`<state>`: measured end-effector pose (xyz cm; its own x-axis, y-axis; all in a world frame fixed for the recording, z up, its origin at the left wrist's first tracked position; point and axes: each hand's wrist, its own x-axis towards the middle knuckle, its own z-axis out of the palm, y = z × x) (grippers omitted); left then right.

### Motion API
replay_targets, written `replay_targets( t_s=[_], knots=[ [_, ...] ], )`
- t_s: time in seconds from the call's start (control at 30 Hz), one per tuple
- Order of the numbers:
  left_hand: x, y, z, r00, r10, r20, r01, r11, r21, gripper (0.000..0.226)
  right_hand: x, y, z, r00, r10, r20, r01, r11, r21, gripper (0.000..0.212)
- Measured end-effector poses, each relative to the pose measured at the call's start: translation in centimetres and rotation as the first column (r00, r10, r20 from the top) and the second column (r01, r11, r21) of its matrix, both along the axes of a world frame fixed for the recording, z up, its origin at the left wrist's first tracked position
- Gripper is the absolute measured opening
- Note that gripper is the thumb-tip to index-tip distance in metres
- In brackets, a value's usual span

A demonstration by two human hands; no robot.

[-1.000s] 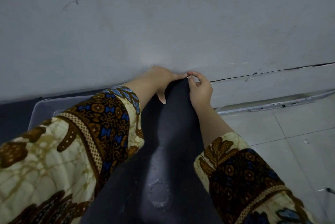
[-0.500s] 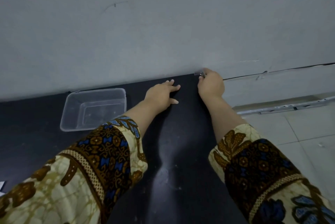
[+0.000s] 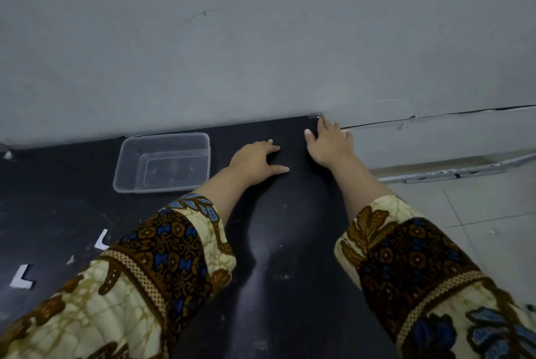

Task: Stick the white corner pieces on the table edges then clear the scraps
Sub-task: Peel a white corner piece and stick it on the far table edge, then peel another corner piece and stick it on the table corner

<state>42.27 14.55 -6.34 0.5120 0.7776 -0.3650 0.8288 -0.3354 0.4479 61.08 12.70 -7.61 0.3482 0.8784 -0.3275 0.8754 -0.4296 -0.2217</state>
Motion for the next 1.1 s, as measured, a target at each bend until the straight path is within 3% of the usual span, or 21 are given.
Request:
replay_targets(
  t_s=[0.1,0.2,0.33,0.4,0.5,0.67,0.9,1.1],
  knots=[
    [-1.0,-1.4,0.2,0.987,0.087,0.134,-0.076,0.993,-0.091,0.064,-1.4,-1.8,0.3,0.998,-0.062,0.021,0.061,0.997,0.046,0.057],
    [-2.3,-3.7,1.3,0.873,0.306,0.38,-0.24,0.948,-0.211,0.048,-4.4,-4.8,1.0,0.99,-0.143,0.002,0.14,0.973,0.182,0.05],
    [-7.9,-7.4,2.4,0.78,0.317,0.539,-0.241,0.948,-0.209,0.038,-11.2,-9.6,1.9,0.993,-0.073,-0.098,0.095,0.965,0.245,0.05],
    [-11.8,-9.2,2.7,0.718,0.374,0.587,-0.326,0.926,-0.191,0.036,-15.2,-11.2,2.3,0.99,-0.026,-0.141,0.061,0.967,0.248,0.05],
    [-18.4,-11.3,2.7,0.662,0.476,0.579,-0.484,0.861,-0.154,0.033,-21.6,-12.8,2.8,0.98,0.02,-0.199,0.033,0.966,0.255,0.048],
    [-29.6,-13.4,2.3,0.653,0.595,0.468,-0.616,0.778,-0.129,0.031,-31.8,-14.7,3.5,0.966,0.086,-0.244,-0.026,0.971,0.239,0.045],
    [-39.7,-14.9,2.9,0.682,0.605,0.411,-0.614,0.779,-0.127,0.029,-39.0,-17.2,2.6,0.995,-0.068,-0.072,0.069,0.998,0.005,0.049],
    [-42.6,-15.1,3.6,0.721,0.554,0.416,-0.533,0.827,-0.177,0.027,-41.7,-18.8,2.1,0.977,-0.203,-0.062,0.208,0.975,0.079,0.031]
  ],
)
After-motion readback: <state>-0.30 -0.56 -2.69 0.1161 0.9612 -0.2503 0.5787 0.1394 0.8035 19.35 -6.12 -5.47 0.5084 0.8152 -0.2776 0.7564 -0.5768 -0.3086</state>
